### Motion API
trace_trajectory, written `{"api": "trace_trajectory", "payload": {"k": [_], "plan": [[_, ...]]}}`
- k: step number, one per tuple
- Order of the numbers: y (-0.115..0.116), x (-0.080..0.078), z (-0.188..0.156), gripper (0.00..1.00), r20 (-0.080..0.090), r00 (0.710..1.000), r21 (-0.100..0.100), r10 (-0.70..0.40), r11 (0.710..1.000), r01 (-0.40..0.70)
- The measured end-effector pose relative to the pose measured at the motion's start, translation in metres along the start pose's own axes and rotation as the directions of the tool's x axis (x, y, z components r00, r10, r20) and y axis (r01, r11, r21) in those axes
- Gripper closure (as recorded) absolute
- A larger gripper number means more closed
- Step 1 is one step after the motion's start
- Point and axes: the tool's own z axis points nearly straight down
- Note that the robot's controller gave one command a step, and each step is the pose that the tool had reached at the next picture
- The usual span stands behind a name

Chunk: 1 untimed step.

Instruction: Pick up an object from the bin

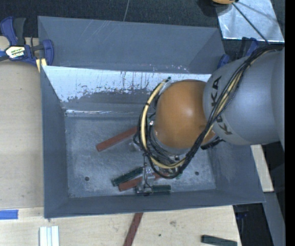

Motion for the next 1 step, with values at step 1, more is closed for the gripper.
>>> {"api": "trace_trajectory", "payload": {"k": [1], "plan": [[-0.0034, -0.0051, -0.0041, 0.0, 0.004, 0.999, 0.0, -0.037, 0.999, 0.037]]}}
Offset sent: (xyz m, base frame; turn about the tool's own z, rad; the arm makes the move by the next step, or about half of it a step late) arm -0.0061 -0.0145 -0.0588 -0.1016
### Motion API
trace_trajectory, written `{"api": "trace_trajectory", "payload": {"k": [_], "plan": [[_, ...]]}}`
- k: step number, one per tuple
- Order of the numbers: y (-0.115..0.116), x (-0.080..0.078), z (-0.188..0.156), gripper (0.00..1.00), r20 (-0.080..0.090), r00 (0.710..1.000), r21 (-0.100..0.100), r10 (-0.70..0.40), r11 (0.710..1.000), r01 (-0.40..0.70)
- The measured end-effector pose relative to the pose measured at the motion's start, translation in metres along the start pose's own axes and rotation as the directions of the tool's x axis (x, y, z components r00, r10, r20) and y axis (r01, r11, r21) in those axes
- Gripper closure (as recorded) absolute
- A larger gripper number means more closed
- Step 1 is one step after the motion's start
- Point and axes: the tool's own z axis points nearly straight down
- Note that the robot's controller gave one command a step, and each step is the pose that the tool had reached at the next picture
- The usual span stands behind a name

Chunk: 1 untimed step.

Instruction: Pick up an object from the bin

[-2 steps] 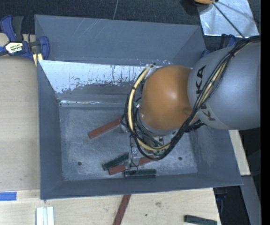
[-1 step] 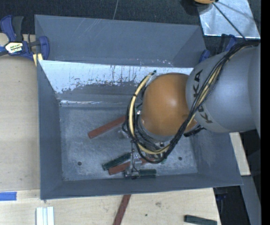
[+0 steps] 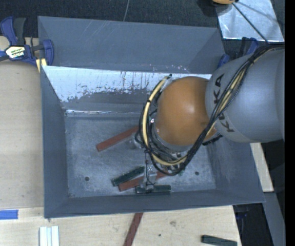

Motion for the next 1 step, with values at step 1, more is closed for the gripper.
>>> {"api": "trace_trajectory", "payload": {"k": [1], "plan": [[-0.0113, 0.0063, 0.0617, 0.0, 0.021, 0.998, 0.001, -0.063, 0.998, 0.063]]}}
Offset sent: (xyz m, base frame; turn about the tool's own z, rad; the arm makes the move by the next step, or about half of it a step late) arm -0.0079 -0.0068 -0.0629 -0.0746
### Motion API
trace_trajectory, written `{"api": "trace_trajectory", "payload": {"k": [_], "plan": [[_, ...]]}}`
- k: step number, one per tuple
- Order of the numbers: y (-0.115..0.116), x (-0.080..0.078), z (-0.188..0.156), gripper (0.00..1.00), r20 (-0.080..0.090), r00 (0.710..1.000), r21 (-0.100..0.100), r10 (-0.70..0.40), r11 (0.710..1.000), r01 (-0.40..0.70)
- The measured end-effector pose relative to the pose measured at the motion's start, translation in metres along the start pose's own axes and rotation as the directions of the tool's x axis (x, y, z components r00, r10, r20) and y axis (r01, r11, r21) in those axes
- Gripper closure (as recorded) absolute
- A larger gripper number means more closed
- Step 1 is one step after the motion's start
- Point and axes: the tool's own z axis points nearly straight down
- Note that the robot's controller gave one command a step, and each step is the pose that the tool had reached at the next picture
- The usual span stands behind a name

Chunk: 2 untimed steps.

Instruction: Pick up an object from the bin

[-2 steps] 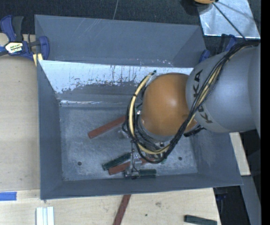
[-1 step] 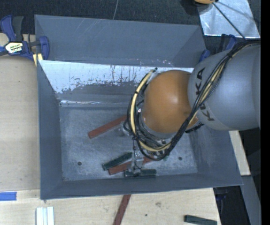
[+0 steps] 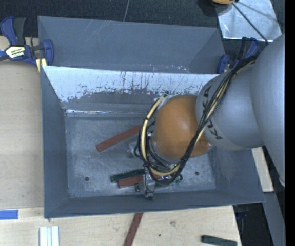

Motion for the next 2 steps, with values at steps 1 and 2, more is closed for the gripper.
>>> {"api": "trace_trajectory", "payload": {"k": [1, 2], "plan": [[0.0038, 0.0023, -0.0016, 1.0, -0.029, 1.0, 0.001, -0.009, 1.0, 0.009], [0.0038, 0.0023, -0.0016, 1.0, -0.029, 1.0, 0.001, -0.01, 1.0, 0.01]]}}
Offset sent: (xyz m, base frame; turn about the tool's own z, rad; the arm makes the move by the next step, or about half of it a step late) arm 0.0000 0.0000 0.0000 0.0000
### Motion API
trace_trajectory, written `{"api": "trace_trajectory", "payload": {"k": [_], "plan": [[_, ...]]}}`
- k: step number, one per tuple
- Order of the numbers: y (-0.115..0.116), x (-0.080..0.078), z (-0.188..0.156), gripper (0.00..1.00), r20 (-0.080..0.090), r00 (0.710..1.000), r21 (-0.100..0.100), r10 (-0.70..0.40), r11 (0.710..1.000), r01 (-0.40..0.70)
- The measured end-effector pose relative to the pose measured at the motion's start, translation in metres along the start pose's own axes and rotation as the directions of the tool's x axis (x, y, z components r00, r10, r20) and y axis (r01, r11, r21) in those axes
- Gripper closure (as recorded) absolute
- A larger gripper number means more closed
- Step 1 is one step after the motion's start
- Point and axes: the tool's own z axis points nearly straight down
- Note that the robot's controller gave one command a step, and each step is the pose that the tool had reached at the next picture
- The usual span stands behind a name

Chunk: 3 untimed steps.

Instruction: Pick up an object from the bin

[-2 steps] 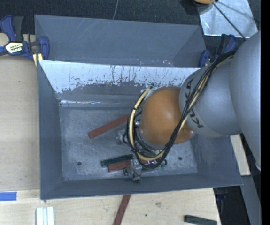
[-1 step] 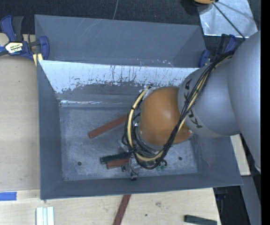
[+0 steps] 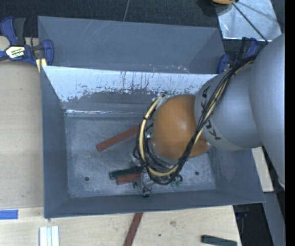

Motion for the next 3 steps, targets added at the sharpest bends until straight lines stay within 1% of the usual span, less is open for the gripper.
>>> {"api": "trace_trajectory", "payload": {"k": [1, 2, 3], "plan": [[0.0, 0.0, -0.003, 1.0, 0.002, 1.0, 0.0, 0.001, 1.0, -0.001], [0.0, 0.0, -0.015, 1.0, 0.008, 1.0, -0.002, 0.001, 1.0, -0.001], [0.0, 0.0, -0.029, 1.0, 0.006, 1.0, -0.002, 0.001, 1.0, -0.001]]}}
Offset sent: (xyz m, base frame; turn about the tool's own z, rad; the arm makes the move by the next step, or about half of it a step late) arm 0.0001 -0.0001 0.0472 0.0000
